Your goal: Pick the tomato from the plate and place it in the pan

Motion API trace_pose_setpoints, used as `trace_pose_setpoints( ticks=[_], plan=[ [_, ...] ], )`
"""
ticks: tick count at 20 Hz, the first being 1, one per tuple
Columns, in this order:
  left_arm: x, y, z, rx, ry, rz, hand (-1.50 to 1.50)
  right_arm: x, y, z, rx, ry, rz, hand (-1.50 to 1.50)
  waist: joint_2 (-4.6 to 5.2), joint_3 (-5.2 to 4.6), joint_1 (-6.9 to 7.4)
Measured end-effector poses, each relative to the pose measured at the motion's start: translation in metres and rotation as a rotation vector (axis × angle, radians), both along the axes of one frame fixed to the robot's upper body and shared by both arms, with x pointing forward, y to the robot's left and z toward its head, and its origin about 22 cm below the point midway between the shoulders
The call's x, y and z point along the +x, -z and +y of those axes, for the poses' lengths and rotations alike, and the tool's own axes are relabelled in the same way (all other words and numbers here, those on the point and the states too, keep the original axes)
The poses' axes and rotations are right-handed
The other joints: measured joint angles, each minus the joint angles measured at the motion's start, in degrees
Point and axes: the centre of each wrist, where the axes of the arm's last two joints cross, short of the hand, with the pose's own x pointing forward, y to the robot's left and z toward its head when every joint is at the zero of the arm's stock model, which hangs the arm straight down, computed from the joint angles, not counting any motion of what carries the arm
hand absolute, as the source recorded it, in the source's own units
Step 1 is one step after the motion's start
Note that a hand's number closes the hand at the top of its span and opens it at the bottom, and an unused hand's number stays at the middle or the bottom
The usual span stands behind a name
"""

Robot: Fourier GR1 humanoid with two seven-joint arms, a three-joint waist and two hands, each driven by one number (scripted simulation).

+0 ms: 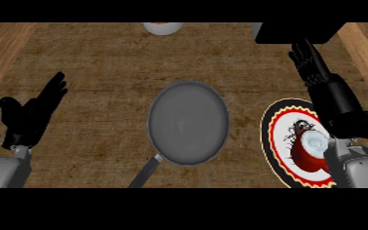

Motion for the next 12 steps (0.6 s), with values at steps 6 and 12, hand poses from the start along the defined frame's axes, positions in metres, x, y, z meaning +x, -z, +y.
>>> trace_pose_setpoints(
  ticks=[6, 12],
  plan=[
    [-0.019, 0.009, -0.006, 0.074, -0.026, -0.025, 0.0, -0.008, 0.014, -0.071, 0.158, 0.362, 0.037, -1.5, 0.08, -0.13, -1.07],
    [-0.035, 0.022, -0.01, 0.095, -0.053, -0.004, 0.0, -0.068, 0.066, -0.147, 0.104, 0.92, 0.299, -1.5, 0.11, -0.38, -3.81]
  ],
)
